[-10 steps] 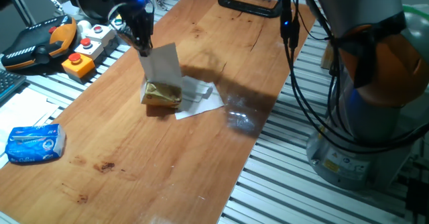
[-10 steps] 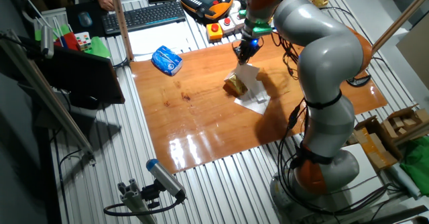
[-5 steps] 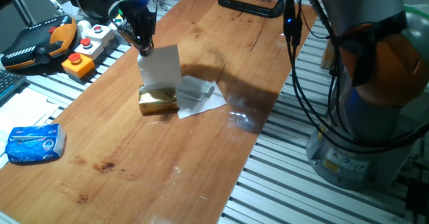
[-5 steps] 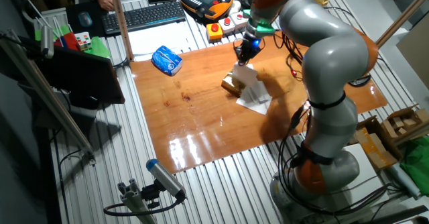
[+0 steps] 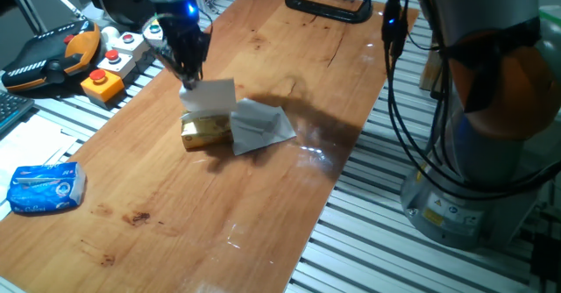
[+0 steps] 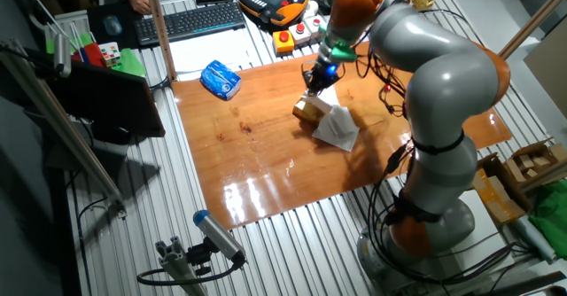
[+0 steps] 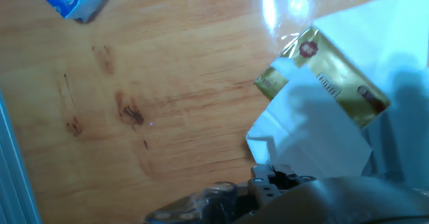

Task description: Pull out a napkin

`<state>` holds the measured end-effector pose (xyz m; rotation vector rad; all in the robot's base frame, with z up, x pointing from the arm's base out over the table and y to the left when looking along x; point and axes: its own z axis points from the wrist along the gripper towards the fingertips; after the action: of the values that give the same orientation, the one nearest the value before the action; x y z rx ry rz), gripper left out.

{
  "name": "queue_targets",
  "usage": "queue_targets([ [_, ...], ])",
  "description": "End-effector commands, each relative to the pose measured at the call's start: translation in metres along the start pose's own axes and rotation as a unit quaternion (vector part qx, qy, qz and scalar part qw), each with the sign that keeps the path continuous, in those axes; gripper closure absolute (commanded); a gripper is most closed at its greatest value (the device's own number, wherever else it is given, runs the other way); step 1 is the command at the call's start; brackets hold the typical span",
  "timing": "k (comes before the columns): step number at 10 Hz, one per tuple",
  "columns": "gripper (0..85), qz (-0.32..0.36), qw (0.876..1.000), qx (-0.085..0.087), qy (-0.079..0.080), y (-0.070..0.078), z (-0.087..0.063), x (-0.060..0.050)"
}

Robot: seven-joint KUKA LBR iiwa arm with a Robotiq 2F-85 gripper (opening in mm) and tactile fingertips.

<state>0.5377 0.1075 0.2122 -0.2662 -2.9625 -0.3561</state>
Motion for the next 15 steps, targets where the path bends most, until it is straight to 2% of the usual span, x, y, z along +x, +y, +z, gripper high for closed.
queue_targets([
  [1, 84.3, 0.005, 1.000, -0.001, -0.001, 0.001, 0.001, 0.002],
  [3, 84.3, 0.014, 1.000, -0.001, -0.004, 0.003, 0.004, 0.006],
  [5, 84.3, 0.026, 1.000, 0.001, -0.013, 0.008, 0.009, 0.016],
  [7, 84.3, 0.031, 0.999, 0.002, -0.012, 0.010, 0.009, 0.023],
  [9, 80.7, 0.032, 0.999, 0.008, -0.011, 0.011, 0.012, 0.026],
  [11, 73.0, 0.045, 0.999, 0.013, -0.018, 0.015, 0.018, 0.036],
  [13, 64.3, 0.050, 0.998, 0.024, -0.020, 0.017, 0.021, 0.041],
  [15, 44.7, 0.057, 0.997, 0.035, -0.026, 0.017, 0.023, 0.040],
])
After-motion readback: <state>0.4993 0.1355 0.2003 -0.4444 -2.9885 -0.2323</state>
